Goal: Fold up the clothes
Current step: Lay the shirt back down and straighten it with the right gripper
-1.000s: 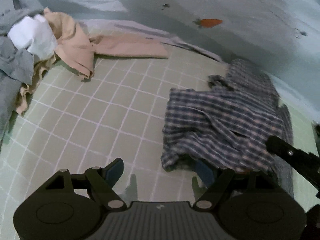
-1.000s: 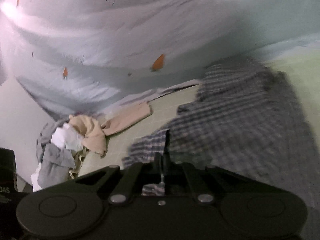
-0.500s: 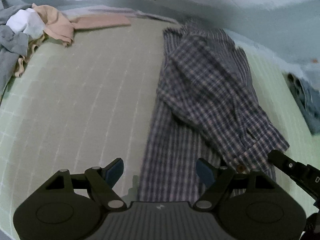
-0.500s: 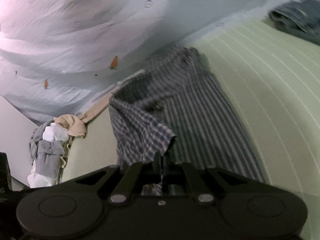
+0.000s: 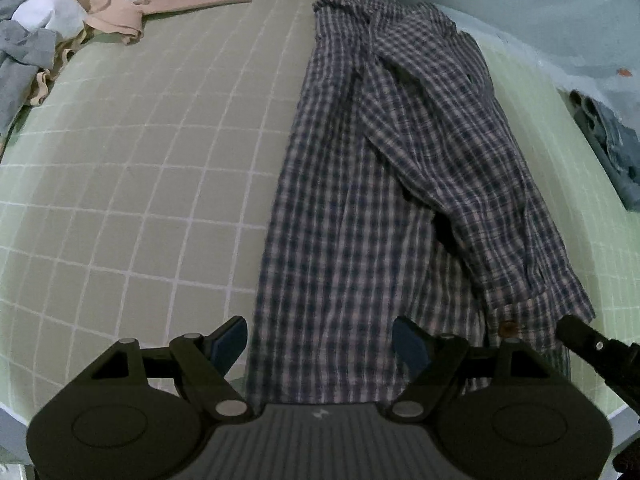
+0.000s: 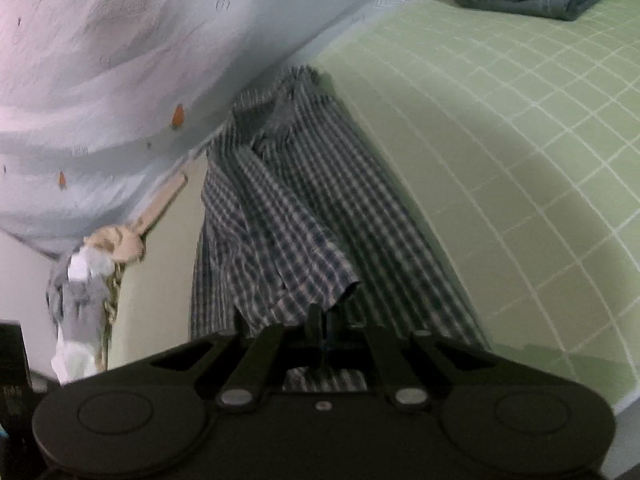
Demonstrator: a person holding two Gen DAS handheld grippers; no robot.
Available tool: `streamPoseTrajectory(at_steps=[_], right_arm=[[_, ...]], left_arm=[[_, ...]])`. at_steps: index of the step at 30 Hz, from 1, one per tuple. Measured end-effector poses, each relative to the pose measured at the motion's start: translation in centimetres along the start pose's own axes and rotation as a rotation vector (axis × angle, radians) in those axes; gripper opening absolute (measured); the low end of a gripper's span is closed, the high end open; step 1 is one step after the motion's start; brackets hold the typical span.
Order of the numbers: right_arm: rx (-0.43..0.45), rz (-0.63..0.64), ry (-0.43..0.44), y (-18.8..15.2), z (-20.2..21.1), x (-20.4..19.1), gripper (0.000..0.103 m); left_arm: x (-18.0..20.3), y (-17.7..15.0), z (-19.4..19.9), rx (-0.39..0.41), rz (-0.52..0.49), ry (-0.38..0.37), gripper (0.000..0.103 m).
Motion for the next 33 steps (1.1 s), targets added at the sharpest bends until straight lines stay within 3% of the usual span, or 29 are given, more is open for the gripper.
streamPoseTrajectory(at_steps=[3,4,5,7,9,12,19,33], right_arm=[[-0.006,0.051,-0.052,-0.3,0.1,0.3,0.008],[0.002,0.073,-0.071,-0.2,0.1,0.3,0.018],[0.016,0.097,-0.086,0.1,0.2,0.1,0.041],[0.042,0.157,-0.112,0.6,0.3,0.0,0.07],[0.057,0.247,-0.141,1.0,0.1,-0.6,0.077],[0.048,0.381,-0.152,1.4,-1.2,-1.7,0.102],[-0.021,0.469,-0.084,1.5,-4.6,-3.2,0.103],[-0.097,0.499,-0.083,1.3,-7.1,-3.2,0.102]], left_arm=[[0.3,-0.4,0.0,-0.004,-0.02,0.003,0.08],[0.4,-0.5,0.1,-0.005,-0.026,0.006,0.08],[0.4,-0.6,0.1,-0.005,-0.032,0.009,0.08],[0.4,-0.9,0.2,-0.008,-0.041,0.016,0.08],[0.3,-1.1,0.3,-0.01,-0.05,0.024,0.08],[-0.1,-1.4,0.3,-0.016,-0.055,0.035,0.08],[-1.6,-1.6,0.4,-0.003,-0.058,0.068,0.089],[-2.9,-3.4,-2.0,-0.075,-0.079,0.094,0.101]])
Point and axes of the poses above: each gripper's, at about its wrist camera, not at the fingertips, and z roughly against the way its jaws point, x to its right, y to its top, the point moved 8 cm from there along -z, roughly the way its jaws point, and after that the axes turned 1 degree about z, right-handed, at the moved point
